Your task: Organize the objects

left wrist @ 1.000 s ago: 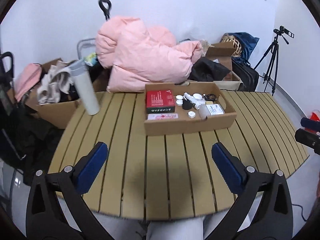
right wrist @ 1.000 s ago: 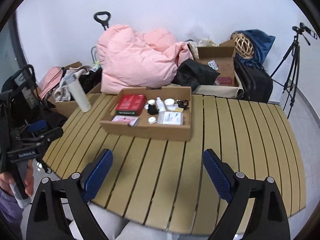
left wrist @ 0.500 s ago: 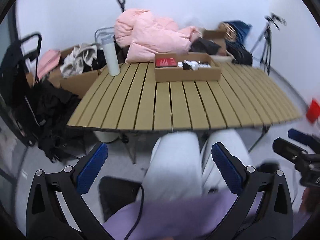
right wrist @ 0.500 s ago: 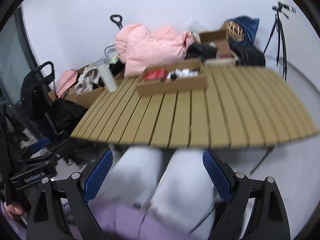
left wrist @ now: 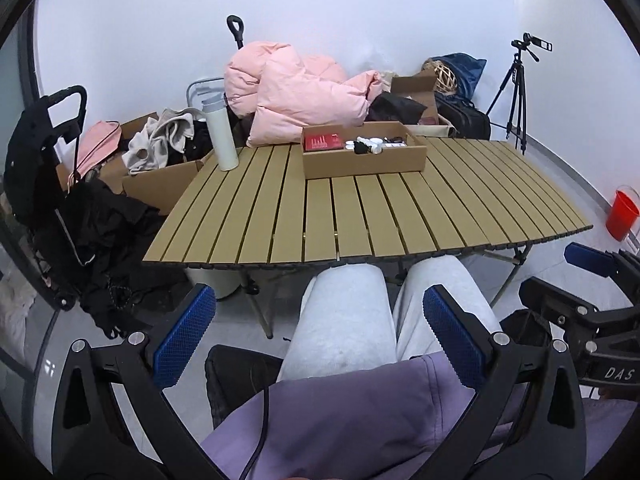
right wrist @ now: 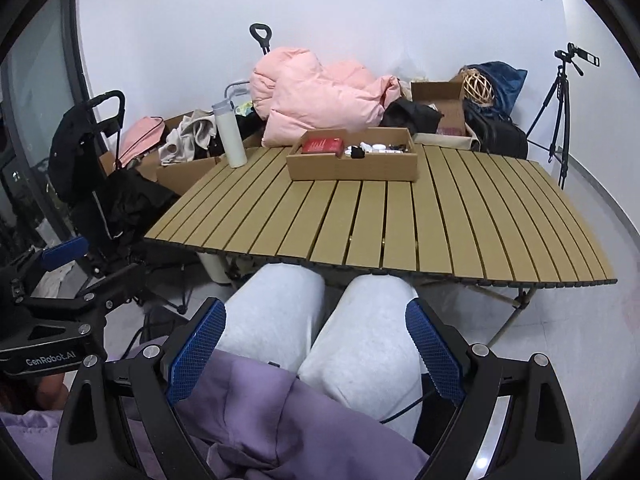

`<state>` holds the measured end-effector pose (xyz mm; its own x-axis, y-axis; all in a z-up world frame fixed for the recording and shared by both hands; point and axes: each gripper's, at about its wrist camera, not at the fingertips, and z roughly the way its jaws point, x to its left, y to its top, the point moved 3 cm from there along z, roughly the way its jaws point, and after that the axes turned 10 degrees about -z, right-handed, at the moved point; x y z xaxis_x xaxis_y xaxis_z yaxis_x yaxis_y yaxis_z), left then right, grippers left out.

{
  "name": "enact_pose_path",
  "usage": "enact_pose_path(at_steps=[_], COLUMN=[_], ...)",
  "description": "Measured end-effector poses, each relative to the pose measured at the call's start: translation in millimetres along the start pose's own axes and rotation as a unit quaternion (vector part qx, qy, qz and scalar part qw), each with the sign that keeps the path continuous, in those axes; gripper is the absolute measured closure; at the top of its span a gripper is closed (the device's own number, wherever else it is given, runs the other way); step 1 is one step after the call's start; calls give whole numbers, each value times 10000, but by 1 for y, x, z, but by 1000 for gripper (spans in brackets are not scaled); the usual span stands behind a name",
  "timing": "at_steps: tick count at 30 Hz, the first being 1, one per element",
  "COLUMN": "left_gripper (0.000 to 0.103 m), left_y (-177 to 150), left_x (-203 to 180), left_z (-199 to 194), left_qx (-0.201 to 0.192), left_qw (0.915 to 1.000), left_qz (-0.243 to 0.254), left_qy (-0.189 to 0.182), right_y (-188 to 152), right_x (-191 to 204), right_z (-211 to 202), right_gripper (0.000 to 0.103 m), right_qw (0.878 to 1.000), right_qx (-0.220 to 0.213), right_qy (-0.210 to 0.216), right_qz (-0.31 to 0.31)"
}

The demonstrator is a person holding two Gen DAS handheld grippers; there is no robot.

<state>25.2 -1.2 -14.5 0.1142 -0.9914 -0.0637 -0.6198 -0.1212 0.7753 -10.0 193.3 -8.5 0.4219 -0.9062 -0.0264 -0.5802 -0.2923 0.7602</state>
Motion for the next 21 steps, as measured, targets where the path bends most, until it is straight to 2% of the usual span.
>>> enact_pose_path(at_steps=[9,21], left_gripper=[0,0], left_y=[-2,0], left_x=[3,5], left_z=[5,3], left_qx=[92,73], left_qw=[9999,9998], left_qz=[-118,-140], left_qy=[20,80], right_y=[-2,-1], right_x=[-7,-8], right_z=[3,4], right_gripper=[9,9], right_qw=[9998,9999], right_qx=[100,112], right_qy=[-37,45], right_qz=[181,124])
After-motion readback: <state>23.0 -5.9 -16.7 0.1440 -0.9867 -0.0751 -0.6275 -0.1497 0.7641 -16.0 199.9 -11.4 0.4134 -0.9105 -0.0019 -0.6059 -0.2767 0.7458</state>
